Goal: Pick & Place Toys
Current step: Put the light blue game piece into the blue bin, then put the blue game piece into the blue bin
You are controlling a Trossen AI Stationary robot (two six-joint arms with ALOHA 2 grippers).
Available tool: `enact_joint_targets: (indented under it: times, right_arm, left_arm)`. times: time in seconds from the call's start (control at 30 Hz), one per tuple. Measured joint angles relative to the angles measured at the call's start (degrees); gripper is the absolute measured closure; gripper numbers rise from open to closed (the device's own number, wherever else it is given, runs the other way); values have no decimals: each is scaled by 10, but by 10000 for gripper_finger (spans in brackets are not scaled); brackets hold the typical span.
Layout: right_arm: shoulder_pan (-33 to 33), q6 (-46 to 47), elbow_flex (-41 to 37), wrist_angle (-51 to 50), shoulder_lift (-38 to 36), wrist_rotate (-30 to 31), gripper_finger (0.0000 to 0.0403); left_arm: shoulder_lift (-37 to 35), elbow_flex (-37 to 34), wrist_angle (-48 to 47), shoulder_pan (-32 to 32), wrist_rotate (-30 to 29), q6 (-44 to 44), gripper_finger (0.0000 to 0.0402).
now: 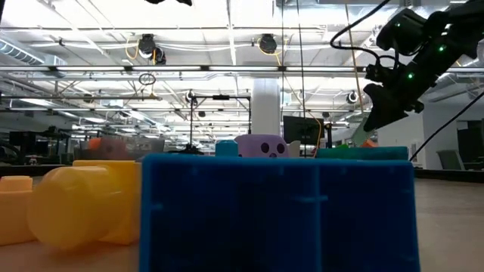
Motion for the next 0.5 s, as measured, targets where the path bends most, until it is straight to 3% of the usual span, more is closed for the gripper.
enact_joint_targets:
  times: [0.13, 0.3, 0.5]
  right_arm:
    - [0, 12, -11, -2, 4, -6, 301]
    - [0, 28, -19, 14, 5, -74, 280]
    - [0, 46, -20, 97, 4, -116, 262]
  left_arm:
    - [-15, 0, -4, 5, 26, 0, 160]
    - [-40, 0, -9, 5, 41, 15, 160]
    - [-88, 0, -124, 5, 43, 86, 160]
